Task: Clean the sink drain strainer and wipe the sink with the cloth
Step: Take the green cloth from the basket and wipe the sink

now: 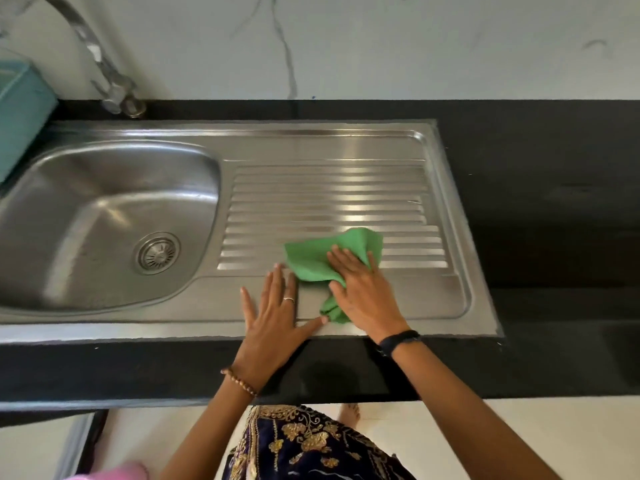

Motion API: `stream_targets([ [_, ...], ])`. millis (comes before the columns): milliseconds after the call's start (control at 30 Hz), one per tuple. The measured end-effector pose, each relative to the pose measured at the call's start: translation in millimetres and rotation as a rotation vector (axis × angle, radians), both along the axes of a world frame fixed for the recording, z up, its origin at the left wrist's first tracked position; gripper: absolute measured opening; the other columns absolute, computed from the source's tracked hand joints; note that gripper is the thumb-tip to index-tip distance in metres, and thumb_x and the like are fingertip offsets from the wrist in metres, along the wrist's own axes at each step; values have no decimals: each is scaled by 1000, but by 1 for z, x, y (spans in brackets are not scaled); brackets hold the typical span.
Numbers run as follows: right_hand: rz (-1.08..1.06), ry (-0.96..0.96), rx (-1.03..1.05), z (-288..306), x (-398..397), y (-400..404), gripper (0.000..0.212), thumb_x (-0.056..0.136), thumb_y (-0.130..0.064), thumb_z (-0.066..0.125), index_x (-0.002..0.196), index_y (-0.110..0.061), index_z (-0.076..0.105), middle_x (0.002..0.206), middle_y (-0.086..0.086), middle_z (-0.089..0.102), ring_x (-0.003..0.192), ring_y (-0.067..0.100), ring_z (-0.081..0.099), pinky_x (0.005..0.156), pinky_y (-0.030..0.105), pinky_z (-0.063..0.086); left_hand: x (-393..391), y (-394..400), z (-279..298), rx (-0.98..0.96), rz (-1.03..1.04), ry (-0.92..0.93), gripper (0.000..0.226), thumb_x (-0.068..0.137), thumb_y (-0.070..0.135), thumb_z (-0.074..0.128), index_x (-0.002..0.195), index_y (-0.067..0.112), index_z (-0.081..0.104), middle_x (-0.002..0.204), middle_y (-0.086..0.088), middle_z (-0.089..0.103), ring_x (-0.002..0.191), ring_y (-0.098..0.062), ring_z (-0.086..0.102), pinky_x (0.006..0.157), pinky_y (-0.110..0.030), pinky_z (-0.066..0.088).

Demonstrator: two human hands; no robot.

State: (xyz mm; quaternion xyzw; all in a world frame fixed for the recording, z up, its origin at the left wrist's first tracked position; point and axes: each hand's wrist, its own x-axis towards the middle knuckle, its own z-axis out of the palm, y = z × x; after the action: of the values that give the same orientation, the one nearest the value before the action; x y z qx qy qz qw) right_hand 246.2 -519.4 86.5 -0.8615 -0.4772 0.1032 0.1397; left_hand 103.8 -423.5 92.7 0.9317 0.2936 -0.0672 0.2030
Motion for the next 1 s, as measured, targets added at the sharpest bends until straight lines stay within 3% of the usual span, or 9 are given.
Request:
stream_targets([
  [133, -190, -136, -153, 7, 47, -64, 56, 95, -33, 35, 146, -14, 23, 156, 2, 21, 145, 16, 17, 117, 38, -7, 19, -38, -2, -5, -120, 27, 84, 81, 71, 20, 140, 25, -19, 144, 1, -34, 133, -13, -30, 104, -48, -24],
  [233, -289, -250, -295, 15, 70, -100, 57, 96, -34, 32, 146, -10, 22, 156, 7, 23, 144, 20, 18, 118, 44, -3, 23, -42, -3, 20, -153, 58, 85, 71, 75, 4, 137, 28, -22, 143, 1, -34, 131, -14, -30, 106, -50, -22],
  [467, -373, -189, -291, 21, 28, -139, 53, 96, -36, 32, 141, -8, 34, 150, 10, 35, 142, 21, 26, 118, 42, 0, 23, -38, -9, 21, -180, 87, 96, 54, 84, -17, 133, 30, -26, 141, 2, -35, 131, -15, -31, 104, -47, -22],
  [600, -386, -187, -301, 21, 28, -135, 56, 97, -37, 29, 144, -7, 28, 152, 11, 31, 143, 22, 22, 118, 43, 1, 24, -37, -10, 5, -186, 83, 92, 60, 83, -9, 133, 29, -26, 141, 3, -34, 131, -14, -31, 105, -45, -21],
  [800, -354, -174, -300, 14, 70, -109, 57, 98, -34, 21, 147, -6, 12, 157, 9, 15, 146, 21, 8, 118, 43, -5, 23, -38, -9, -2, -185, 40, 96, 57, 85, -13, 133, 28, -23, 141, 4, -32, 132, -13, -28, 107, -42, -21],
  [933, -303, -154, -229, 10, 49, -123, 76, 83, -46, -3, 146, -8, 20, 155, 9, 24, 144, 20, 19, 118, 40, -7, 23, -37, -12, -29, -174, 8, 87, 76, 74, 13, 141, 25, -16, 142, 7, -29, 133, -9, -26, 108, -39, -20],
  [1000, -299, -95, -172, 10, 34, -132, 80, 80, -48, -3, 144, -11, 26, 153, 5, 28, 143, 16, 23, 117, 35, -8, 22, -34, -12, -77, -173, -27, 82, 85, 65, 29, 145, 24, -10, 146, 8, -26, 133, -7, -25, 109, -36, -19],
])
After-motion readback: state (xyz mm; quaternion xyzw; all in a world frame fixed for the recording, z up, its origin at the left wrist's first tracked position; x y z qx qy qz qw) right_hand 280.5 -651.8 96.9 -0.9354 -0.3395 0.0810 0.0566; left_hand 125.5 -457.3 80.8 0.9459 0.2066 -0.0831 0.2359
